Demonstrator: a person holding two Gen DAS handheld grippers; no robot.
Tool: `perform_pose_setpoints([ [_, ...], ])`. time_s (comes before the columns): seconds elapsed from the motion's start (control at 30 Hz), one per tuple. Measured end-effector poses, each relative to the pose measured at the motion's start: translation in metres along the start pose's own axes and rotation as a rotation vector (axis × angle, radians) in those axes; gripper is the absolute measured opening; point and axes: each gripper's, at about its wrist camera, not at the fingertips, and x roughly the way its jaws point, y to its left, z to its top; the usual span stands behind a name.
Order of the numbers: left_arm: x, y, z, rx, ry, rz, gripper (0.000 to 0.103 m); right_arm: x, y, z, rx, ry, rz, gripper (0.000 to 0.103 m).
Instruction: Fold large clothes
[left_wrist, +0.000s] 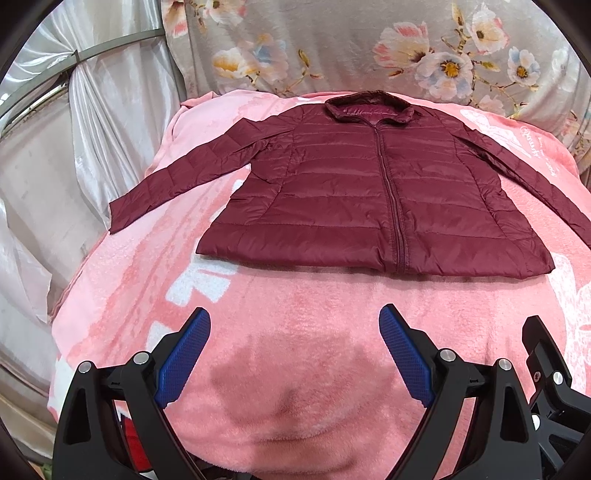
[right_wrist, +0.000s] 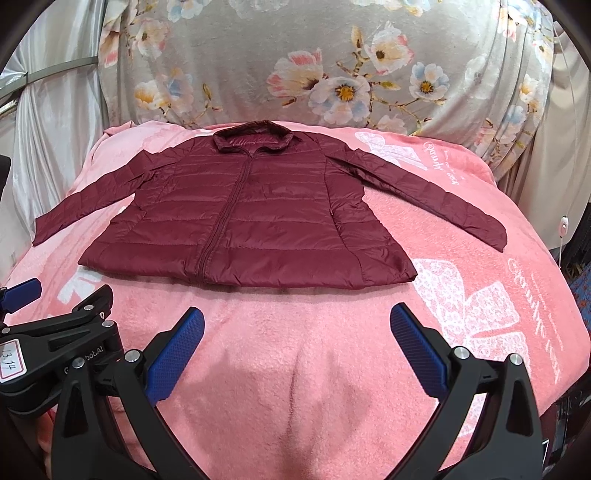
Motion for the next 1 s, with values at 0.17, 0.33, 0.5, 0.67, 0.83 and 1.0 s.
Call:
perform_pose_setpoints([
  [0.17, -0.006, 0.0, 0.001, 0.006, -0.006, -0.006, 0.089, -0.005, -0.001, 0.001, 0.003, -0.004, -0.003, 0.098],
  [0.33, -0.009, 0.0, 0.002, 0.011, -0.011, -0.013, 0.089, -0.01, -0.001, 0.002, 0.002, -0.009, -0.012, 0.098],
  [0.5, -0.011, -0.001, 0.003, 0.015, -0.012, -0.017, 0.089, -0.012, -0.002, 0.002, 0.003, -0.008, -0.015, 0.098],
  [0.67, -0.012, -0.001, 0.003, 0.014, -0.013, -0.015, 0.089, -0.012, -0.003, 0.002, 0.002, -0.009, -0.015, 0.098],
  [0.83, -0.012, -0.001, 0.003, 0.012, -0.011, -0.016, 0.089, -0.012, -0.003, 0.002, 0.001, -0.008, -0.015, 0.098],
  [1.0, -0.012, -0.001, 0.003, 0.011, -0.012, -0.015, 0.089, -0.012, -0.003, 0.002, 0.001, -0.009, -0.014, 0.098],
])
